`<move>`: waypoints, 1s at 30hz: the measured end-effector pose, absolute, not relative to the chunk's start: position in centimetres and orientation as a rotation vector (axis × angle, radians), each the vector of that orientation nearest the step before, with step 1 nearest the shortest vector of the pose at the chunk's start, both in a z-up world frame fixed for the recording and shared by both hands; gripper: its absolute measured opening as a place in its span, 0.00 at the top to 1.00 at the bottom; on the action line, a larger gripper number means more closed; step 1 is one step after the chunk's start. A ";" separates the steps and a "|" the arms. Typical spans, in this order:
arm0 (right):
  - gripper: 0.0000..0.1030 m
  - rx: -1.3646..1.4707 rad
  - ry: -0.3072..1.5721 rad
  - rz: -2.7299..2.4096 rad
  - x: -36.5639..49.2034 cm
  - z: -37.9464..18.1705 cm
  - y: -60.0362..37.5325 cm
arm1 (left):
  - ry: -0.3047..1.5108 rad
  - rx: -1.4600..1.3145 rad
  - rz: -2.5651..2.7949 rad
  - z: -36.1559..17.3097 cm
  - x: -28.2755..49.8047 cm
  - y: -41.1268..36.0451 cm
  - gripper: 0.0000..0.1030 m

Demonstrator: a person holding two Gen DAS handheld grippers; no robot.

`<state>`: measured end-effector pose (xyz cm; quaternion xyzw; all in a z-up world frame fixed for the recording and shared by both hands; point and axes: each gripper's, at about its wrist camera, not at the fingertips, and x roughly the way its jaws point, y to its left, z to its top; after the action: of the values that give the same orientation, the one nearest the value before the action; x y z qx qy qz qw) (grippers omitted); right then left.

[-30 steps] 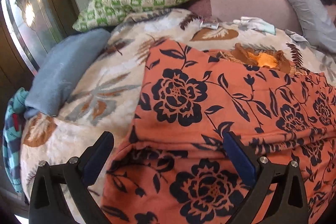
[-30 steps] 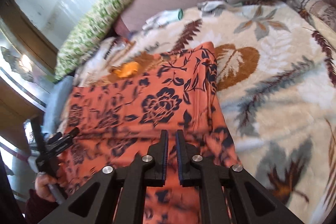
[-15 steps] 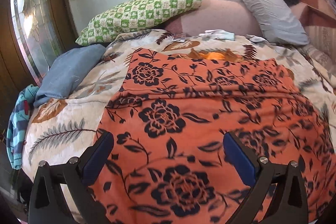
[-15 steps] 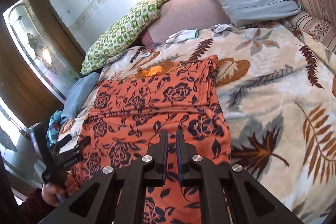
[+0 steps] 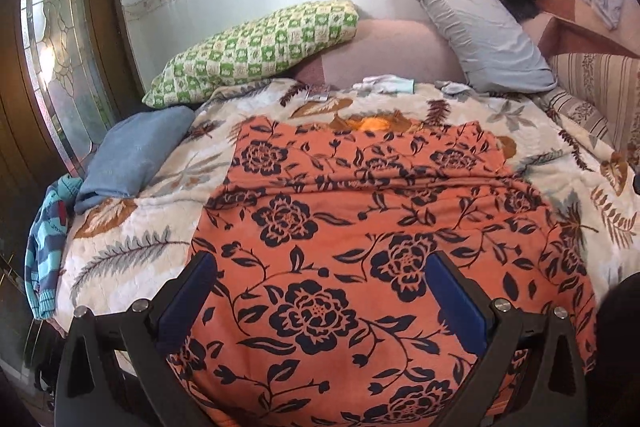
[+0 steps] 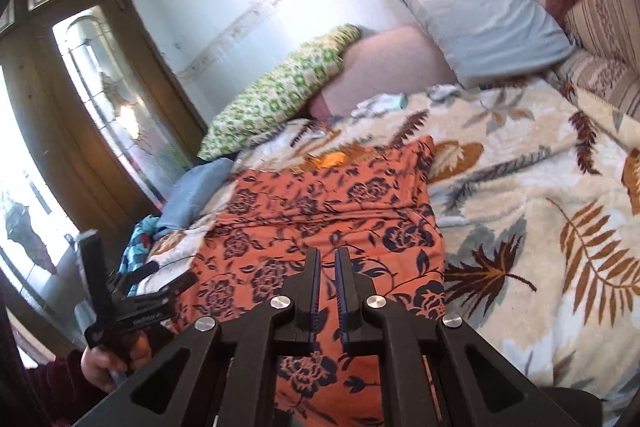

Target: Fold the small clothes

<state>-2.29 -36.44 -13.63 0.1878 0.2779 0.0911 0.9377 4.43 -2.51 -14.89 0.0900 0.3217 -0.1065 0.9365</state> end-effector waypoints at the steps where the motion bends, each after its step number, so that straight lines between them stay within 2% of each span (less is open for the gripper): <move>1: 0.91 0.367 0.570 0.185 -2.5 -13.3 -36.2 | 0.647 0.186 -0.221 -14.5 4.2 -2.5 0.00; 13: 0.91 0.398 0.519 0.229 -3.9 -12.0 -35.2 | 0.614 0.206 -0.195 -13.5 2.9 -0.3 0.00; 24: 0.89 0.478 0.622 0.194 -2.5 -15.3 -36.3 | 0.662 0.197 -0.141 -15.2 3.6 2.5 0.00; 25: 0.86 0.480 0.624 0.192 -2.4 -15.6 -36.5 | 0.667 0.193 -0.134 -15.3 3.7 3.0 0.00; 26: 0.77 0.483 0.625 0.188 -2.4 -15.8 -36.6 | 0.672 0.191 -0.130 -15.4 3.8 3.3 0.00; 28: 0.46 0.510 0.633 0.189 -2.3 -16.4 -37.1 | 0.685 0.191 -0.123 -15.6 4.0 4.0 0.00; 29: 0.25 0.537 0.634 0.199 -2.4 -16.7 -37.3 | 0.693 0.193 -0.118 -15.8 4.0 4.4 0.00; 30: 0.25 0.564 0.627 0.207 -2.6 -17.0 -37.6 | 0.702 0.195 -0.114 -16.0 4.0 4.7 0.00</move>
<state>-2.56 -37.64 -16.99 0.2734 0.3039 0.1004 0.9071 4.01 4.75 -16.00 0.0954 0.3431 -0.0558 0.9328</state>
